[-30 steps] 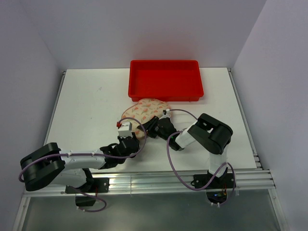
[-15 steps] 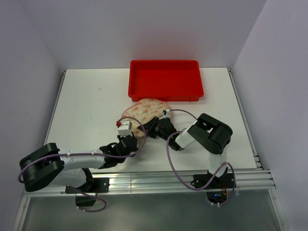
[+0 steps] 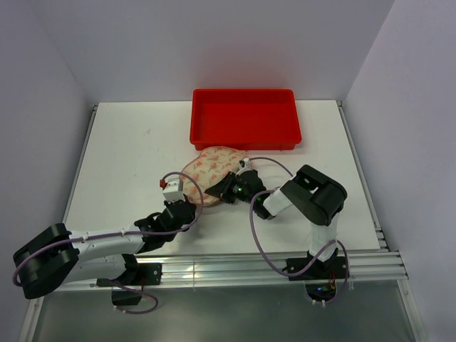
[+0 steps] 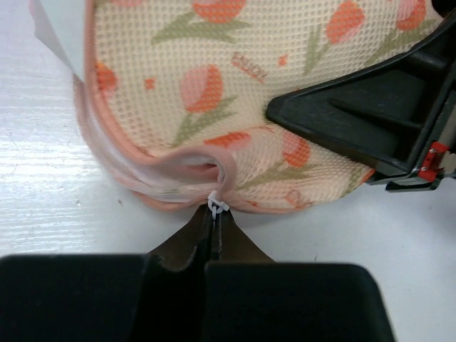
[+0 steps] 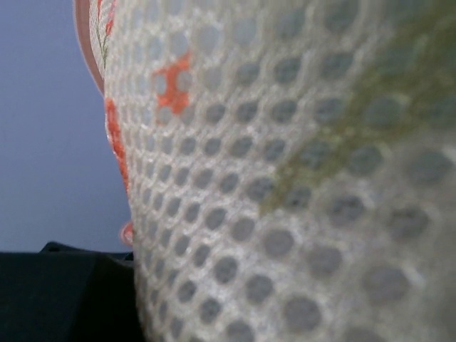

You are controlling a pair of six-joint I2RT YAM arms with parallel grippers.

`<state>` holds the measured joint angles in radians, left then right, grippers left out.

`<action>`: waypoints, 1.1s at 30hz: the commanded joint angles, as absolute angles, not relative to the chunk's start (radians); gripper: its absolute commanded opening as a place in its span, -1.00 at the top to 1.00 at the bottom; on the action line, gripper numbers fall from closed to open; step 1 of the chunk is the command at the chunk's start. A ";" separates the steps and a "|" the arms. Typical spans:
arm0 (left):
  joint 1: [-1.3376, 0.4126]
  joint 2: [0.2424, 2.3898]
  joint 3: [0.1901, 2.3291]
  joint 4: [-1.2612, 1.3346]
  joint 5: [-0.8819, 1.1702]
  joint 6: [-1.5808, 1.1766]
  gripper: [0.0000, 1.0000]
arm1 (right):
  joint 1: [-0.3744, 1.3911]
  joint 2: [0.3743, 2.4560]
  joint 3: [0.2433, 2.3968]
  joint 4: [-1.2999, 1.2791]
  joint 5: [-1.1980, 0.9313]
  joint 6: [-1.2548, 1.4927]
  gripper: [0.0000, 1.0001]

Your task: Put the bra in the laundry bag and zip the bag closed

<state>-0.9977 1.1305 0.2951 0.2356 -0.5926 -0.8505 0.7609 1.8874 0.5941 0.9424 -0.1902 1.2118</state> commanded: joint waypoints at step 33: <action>-1.118 1.382 0.483 0.419 -0.404 -0.900 1.00 | 0.571 1.466 0.247 0.701 -0.489 0.962 -0.96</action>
<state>-1.1145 1.3441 0.4278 0.2958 -0.4397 -0.9077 0.5625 1.4689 0.3031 0.6559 -0.5003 0.9039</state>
